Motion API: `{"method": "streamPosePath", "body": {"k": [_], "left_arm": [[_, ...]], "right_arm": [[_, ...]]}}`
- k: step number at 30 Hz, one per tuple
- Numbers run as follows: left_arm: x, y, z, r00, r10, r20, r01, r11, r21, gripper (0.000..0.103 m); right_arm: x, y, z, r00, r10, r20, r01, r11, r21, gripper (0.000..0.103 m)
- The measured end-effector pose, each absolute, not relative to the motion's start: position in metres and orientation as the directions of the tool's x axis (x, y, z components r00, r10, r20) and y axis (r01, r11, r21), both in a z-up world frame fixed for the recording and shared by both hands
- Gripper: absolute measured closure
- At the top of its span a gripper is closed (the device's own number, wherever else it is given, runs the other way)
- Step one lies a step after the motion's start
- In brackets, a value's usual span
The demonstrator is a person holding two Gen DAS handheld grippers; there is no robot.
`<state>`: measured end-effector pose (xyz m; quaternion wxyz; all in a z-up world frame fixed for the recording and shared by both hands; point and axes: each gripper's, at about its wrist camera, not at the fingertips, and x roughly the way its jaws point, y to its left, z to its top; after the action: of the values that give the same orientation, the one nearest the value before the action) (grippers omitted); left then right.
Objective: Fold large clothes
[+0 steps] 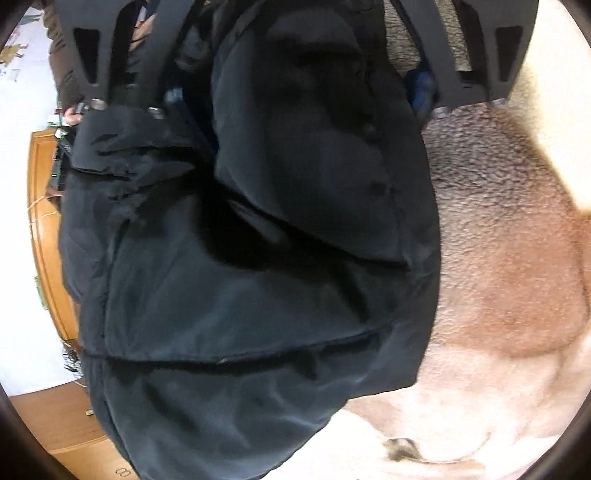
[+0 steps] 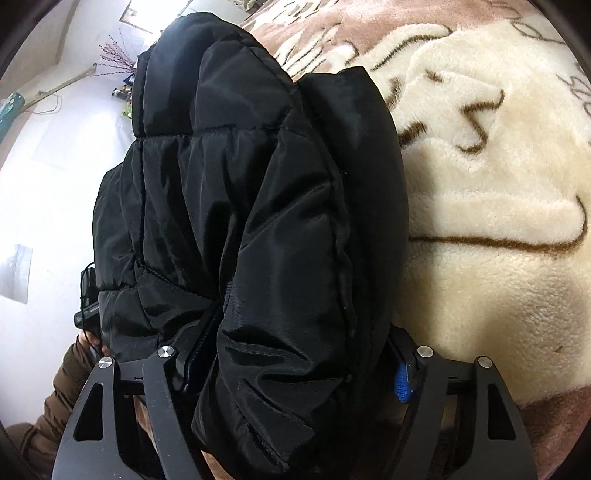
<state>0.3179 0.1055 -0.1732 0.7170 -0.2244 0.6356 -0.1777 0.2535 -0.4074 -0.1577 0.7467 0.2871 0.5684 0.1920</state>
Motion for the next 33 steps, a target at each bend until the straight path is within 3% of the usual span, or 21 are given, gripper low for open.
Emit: {"method": "streamPosePath", "body": {"k": [3,10,13,15,18,21,24,30,33], "left_arm": [[0.32,0.103,-0.169,0.132,-0.57,-0.811,-0.004,0.817,-0.576,0.046],[0.32,0.122,-0.174,0.124,-0.682,-0.72,-0.009,0.725,-0.688,0.047],[0.325,0.131,-0.182,0.107,-0.716,-0.69,-0.024,0.692,-0.721,0.038],[0.331,0.126,-0.187,0.077,-0.723,-0.686,-0.034,0.686,-0.727,0.026],[0.338,0.116,-0.188,0.051,-0.702,-0.71,-0.043,0.709,-0.704,0.025],[0.338,0.107,-0.177,0.069,-0.651,-0.756,-0.015,0.757,-0.653,0.03],[0.328,0.085,-0.163,0.116,-0.562,-0.819,0.013,0.826,-0.564,0.04],[0.311,0.038,-0.127,0.233,-0.299,-0.925,0.083,0.954,-0.287,0.053],[0.304,0.021,-0.123,0.263,-0.246,-0.933,0.061,0.969,-0.238,0.053]], "right_arm": [[0.251,-0.405,-0.157,0.283,0.61,-0.74,0.043,0.763,0.645,0.028],[0.252,-0.412,-0.157,0.287,0.61,-0.738,0.052,0.76,0.648,0.028],[0.253,-0.413,-0.158,0.283,0.612,-0.738,0.048,0.76,0.649,0.028],[0.254,-0.413,-0.158,0.282,0.617,-0.735,0.048,0.756,0.653,0.028],[0.255,-0.415,-0.159,0.283,0.615,-0.736,0.052,0.757,0.652,0.028],[0.255,-0.412,-0.156,0.285,0.597,-0.75,0.045,0.773,0.633,0.029],[0.253,-0.402,-0.143,0.307,0.545,-0.781,0.006,0.819,0.574,0.04],[0.244,-0.356,-0.109,0.369,0.272,-0.889,-0.058,0.961,0.269,0.056],[0.24,-0.34,-0.104,0.398,0.184,-0.899,-0.056,0.983,0.177,0.058]]}}
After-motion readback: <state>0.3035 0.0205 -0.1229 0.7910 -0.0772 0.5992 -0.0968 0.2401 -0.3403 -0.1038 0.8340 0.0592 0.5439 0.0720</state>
